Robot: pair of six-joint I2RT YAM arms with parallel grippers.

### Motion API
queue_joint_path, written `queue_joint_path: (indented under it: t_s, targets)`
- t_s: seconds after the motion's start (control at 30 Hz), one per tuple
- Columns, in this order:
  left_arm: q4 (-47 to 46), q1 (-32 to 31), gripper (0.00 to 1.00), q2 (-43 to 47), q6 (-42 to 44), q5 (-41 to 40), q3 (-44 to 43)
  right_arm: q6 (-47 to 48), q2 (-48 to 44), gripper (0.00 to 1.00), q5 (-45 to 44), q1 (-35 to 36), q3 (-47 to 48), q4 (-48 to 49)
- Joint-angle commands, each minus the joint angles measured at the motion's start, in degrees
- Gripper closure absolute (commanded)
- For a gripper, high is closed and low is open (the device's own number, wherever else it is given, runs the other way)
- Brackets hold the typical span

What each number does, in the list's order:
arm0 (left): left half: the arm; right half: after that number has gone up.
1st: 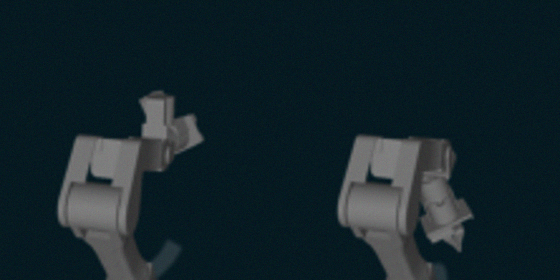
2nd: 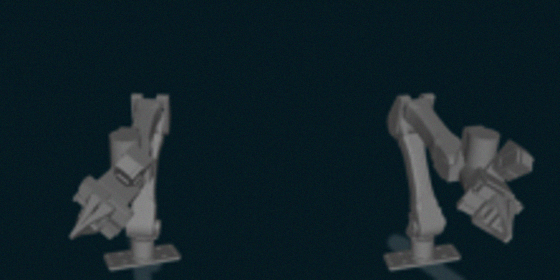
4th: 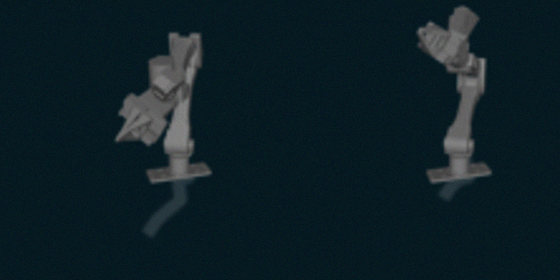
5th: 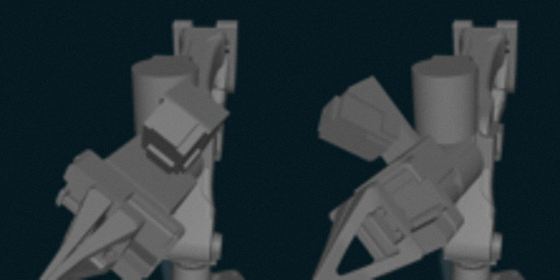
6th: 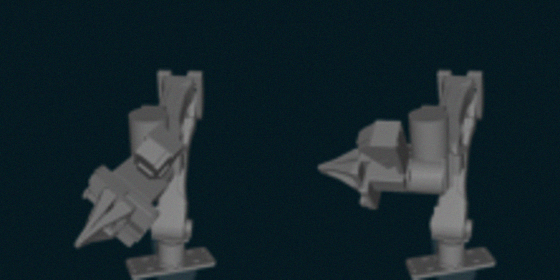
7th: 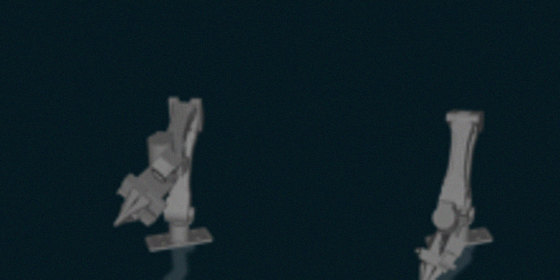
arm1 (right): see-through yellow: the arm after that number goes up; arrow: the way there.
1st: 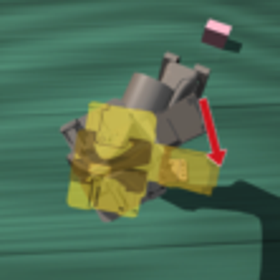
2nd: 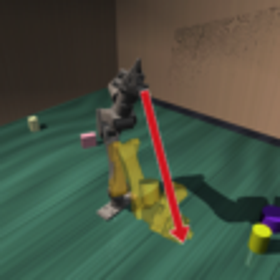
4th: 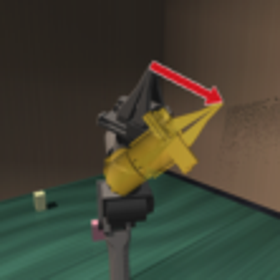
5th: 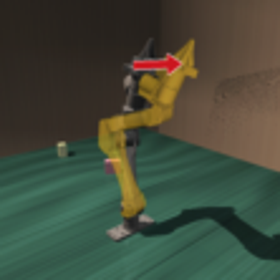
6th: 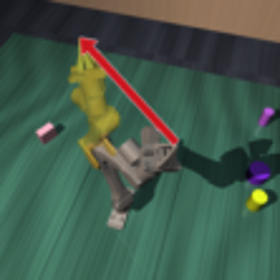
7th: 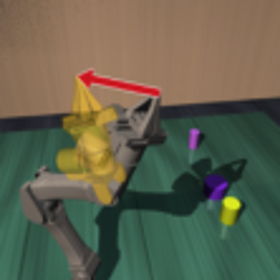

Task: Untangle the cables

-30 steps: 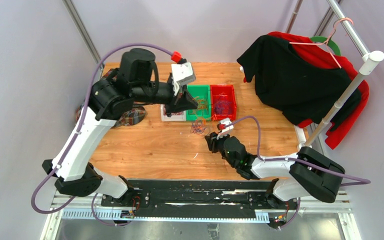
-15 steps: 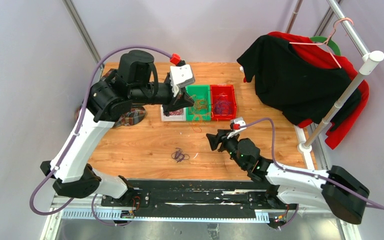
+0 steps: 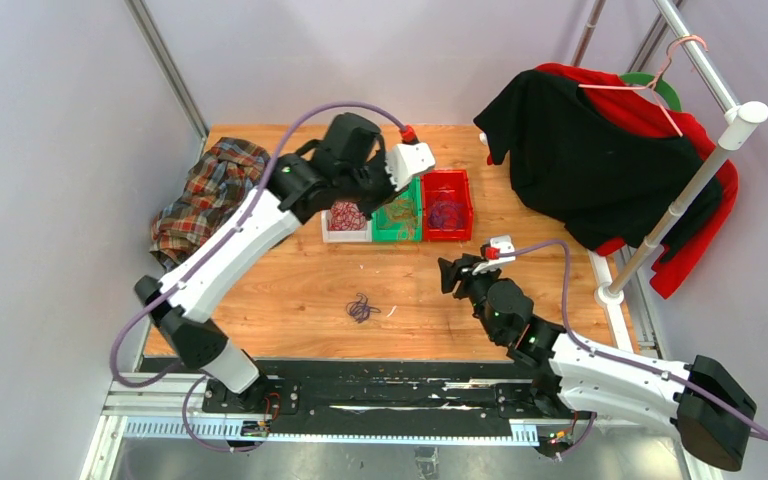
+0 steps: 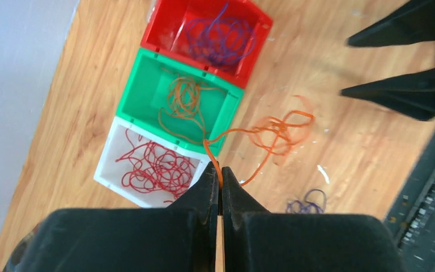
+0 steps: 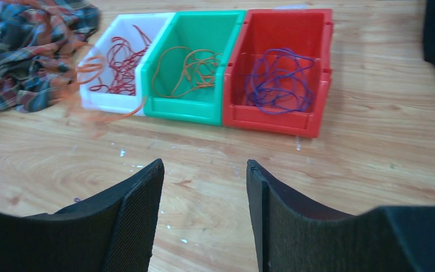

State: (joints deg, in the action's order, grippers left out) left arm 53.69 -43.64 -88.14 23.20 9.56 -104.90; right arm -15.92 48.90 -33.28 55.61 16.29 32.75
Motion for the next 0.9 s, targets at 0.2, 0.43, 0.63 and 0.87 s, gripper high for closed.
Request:
queue_joint_path:
  t_s: [0.2,0.43,0.63,0.87]
  targets:
    - [-14.3,3.8,1.0,-14.2,5.0,-10.6,-0.5,2.2,-3.8,0.45,-7.8,-1.0,-1.0,-5.9]
    - [-19.5,6.4,1.0,-22.3,8.5,-14.1,-1.9,2.5,-3.4,0.45,-7.8,-1.9,-1.0,-6.7]
    - [-26.5,7.3,1.0,-26.0,10.4,-18.4,2.4,3.0,-2.4,0.46,-7.3,-2.3,0.1,-7.3]
    - [-28.2,7.6,0.96,-30.9,9.7,-17.8,2.2,3.3,-1.1,0.47,-6.7,-2.5,1.4,-7.4]
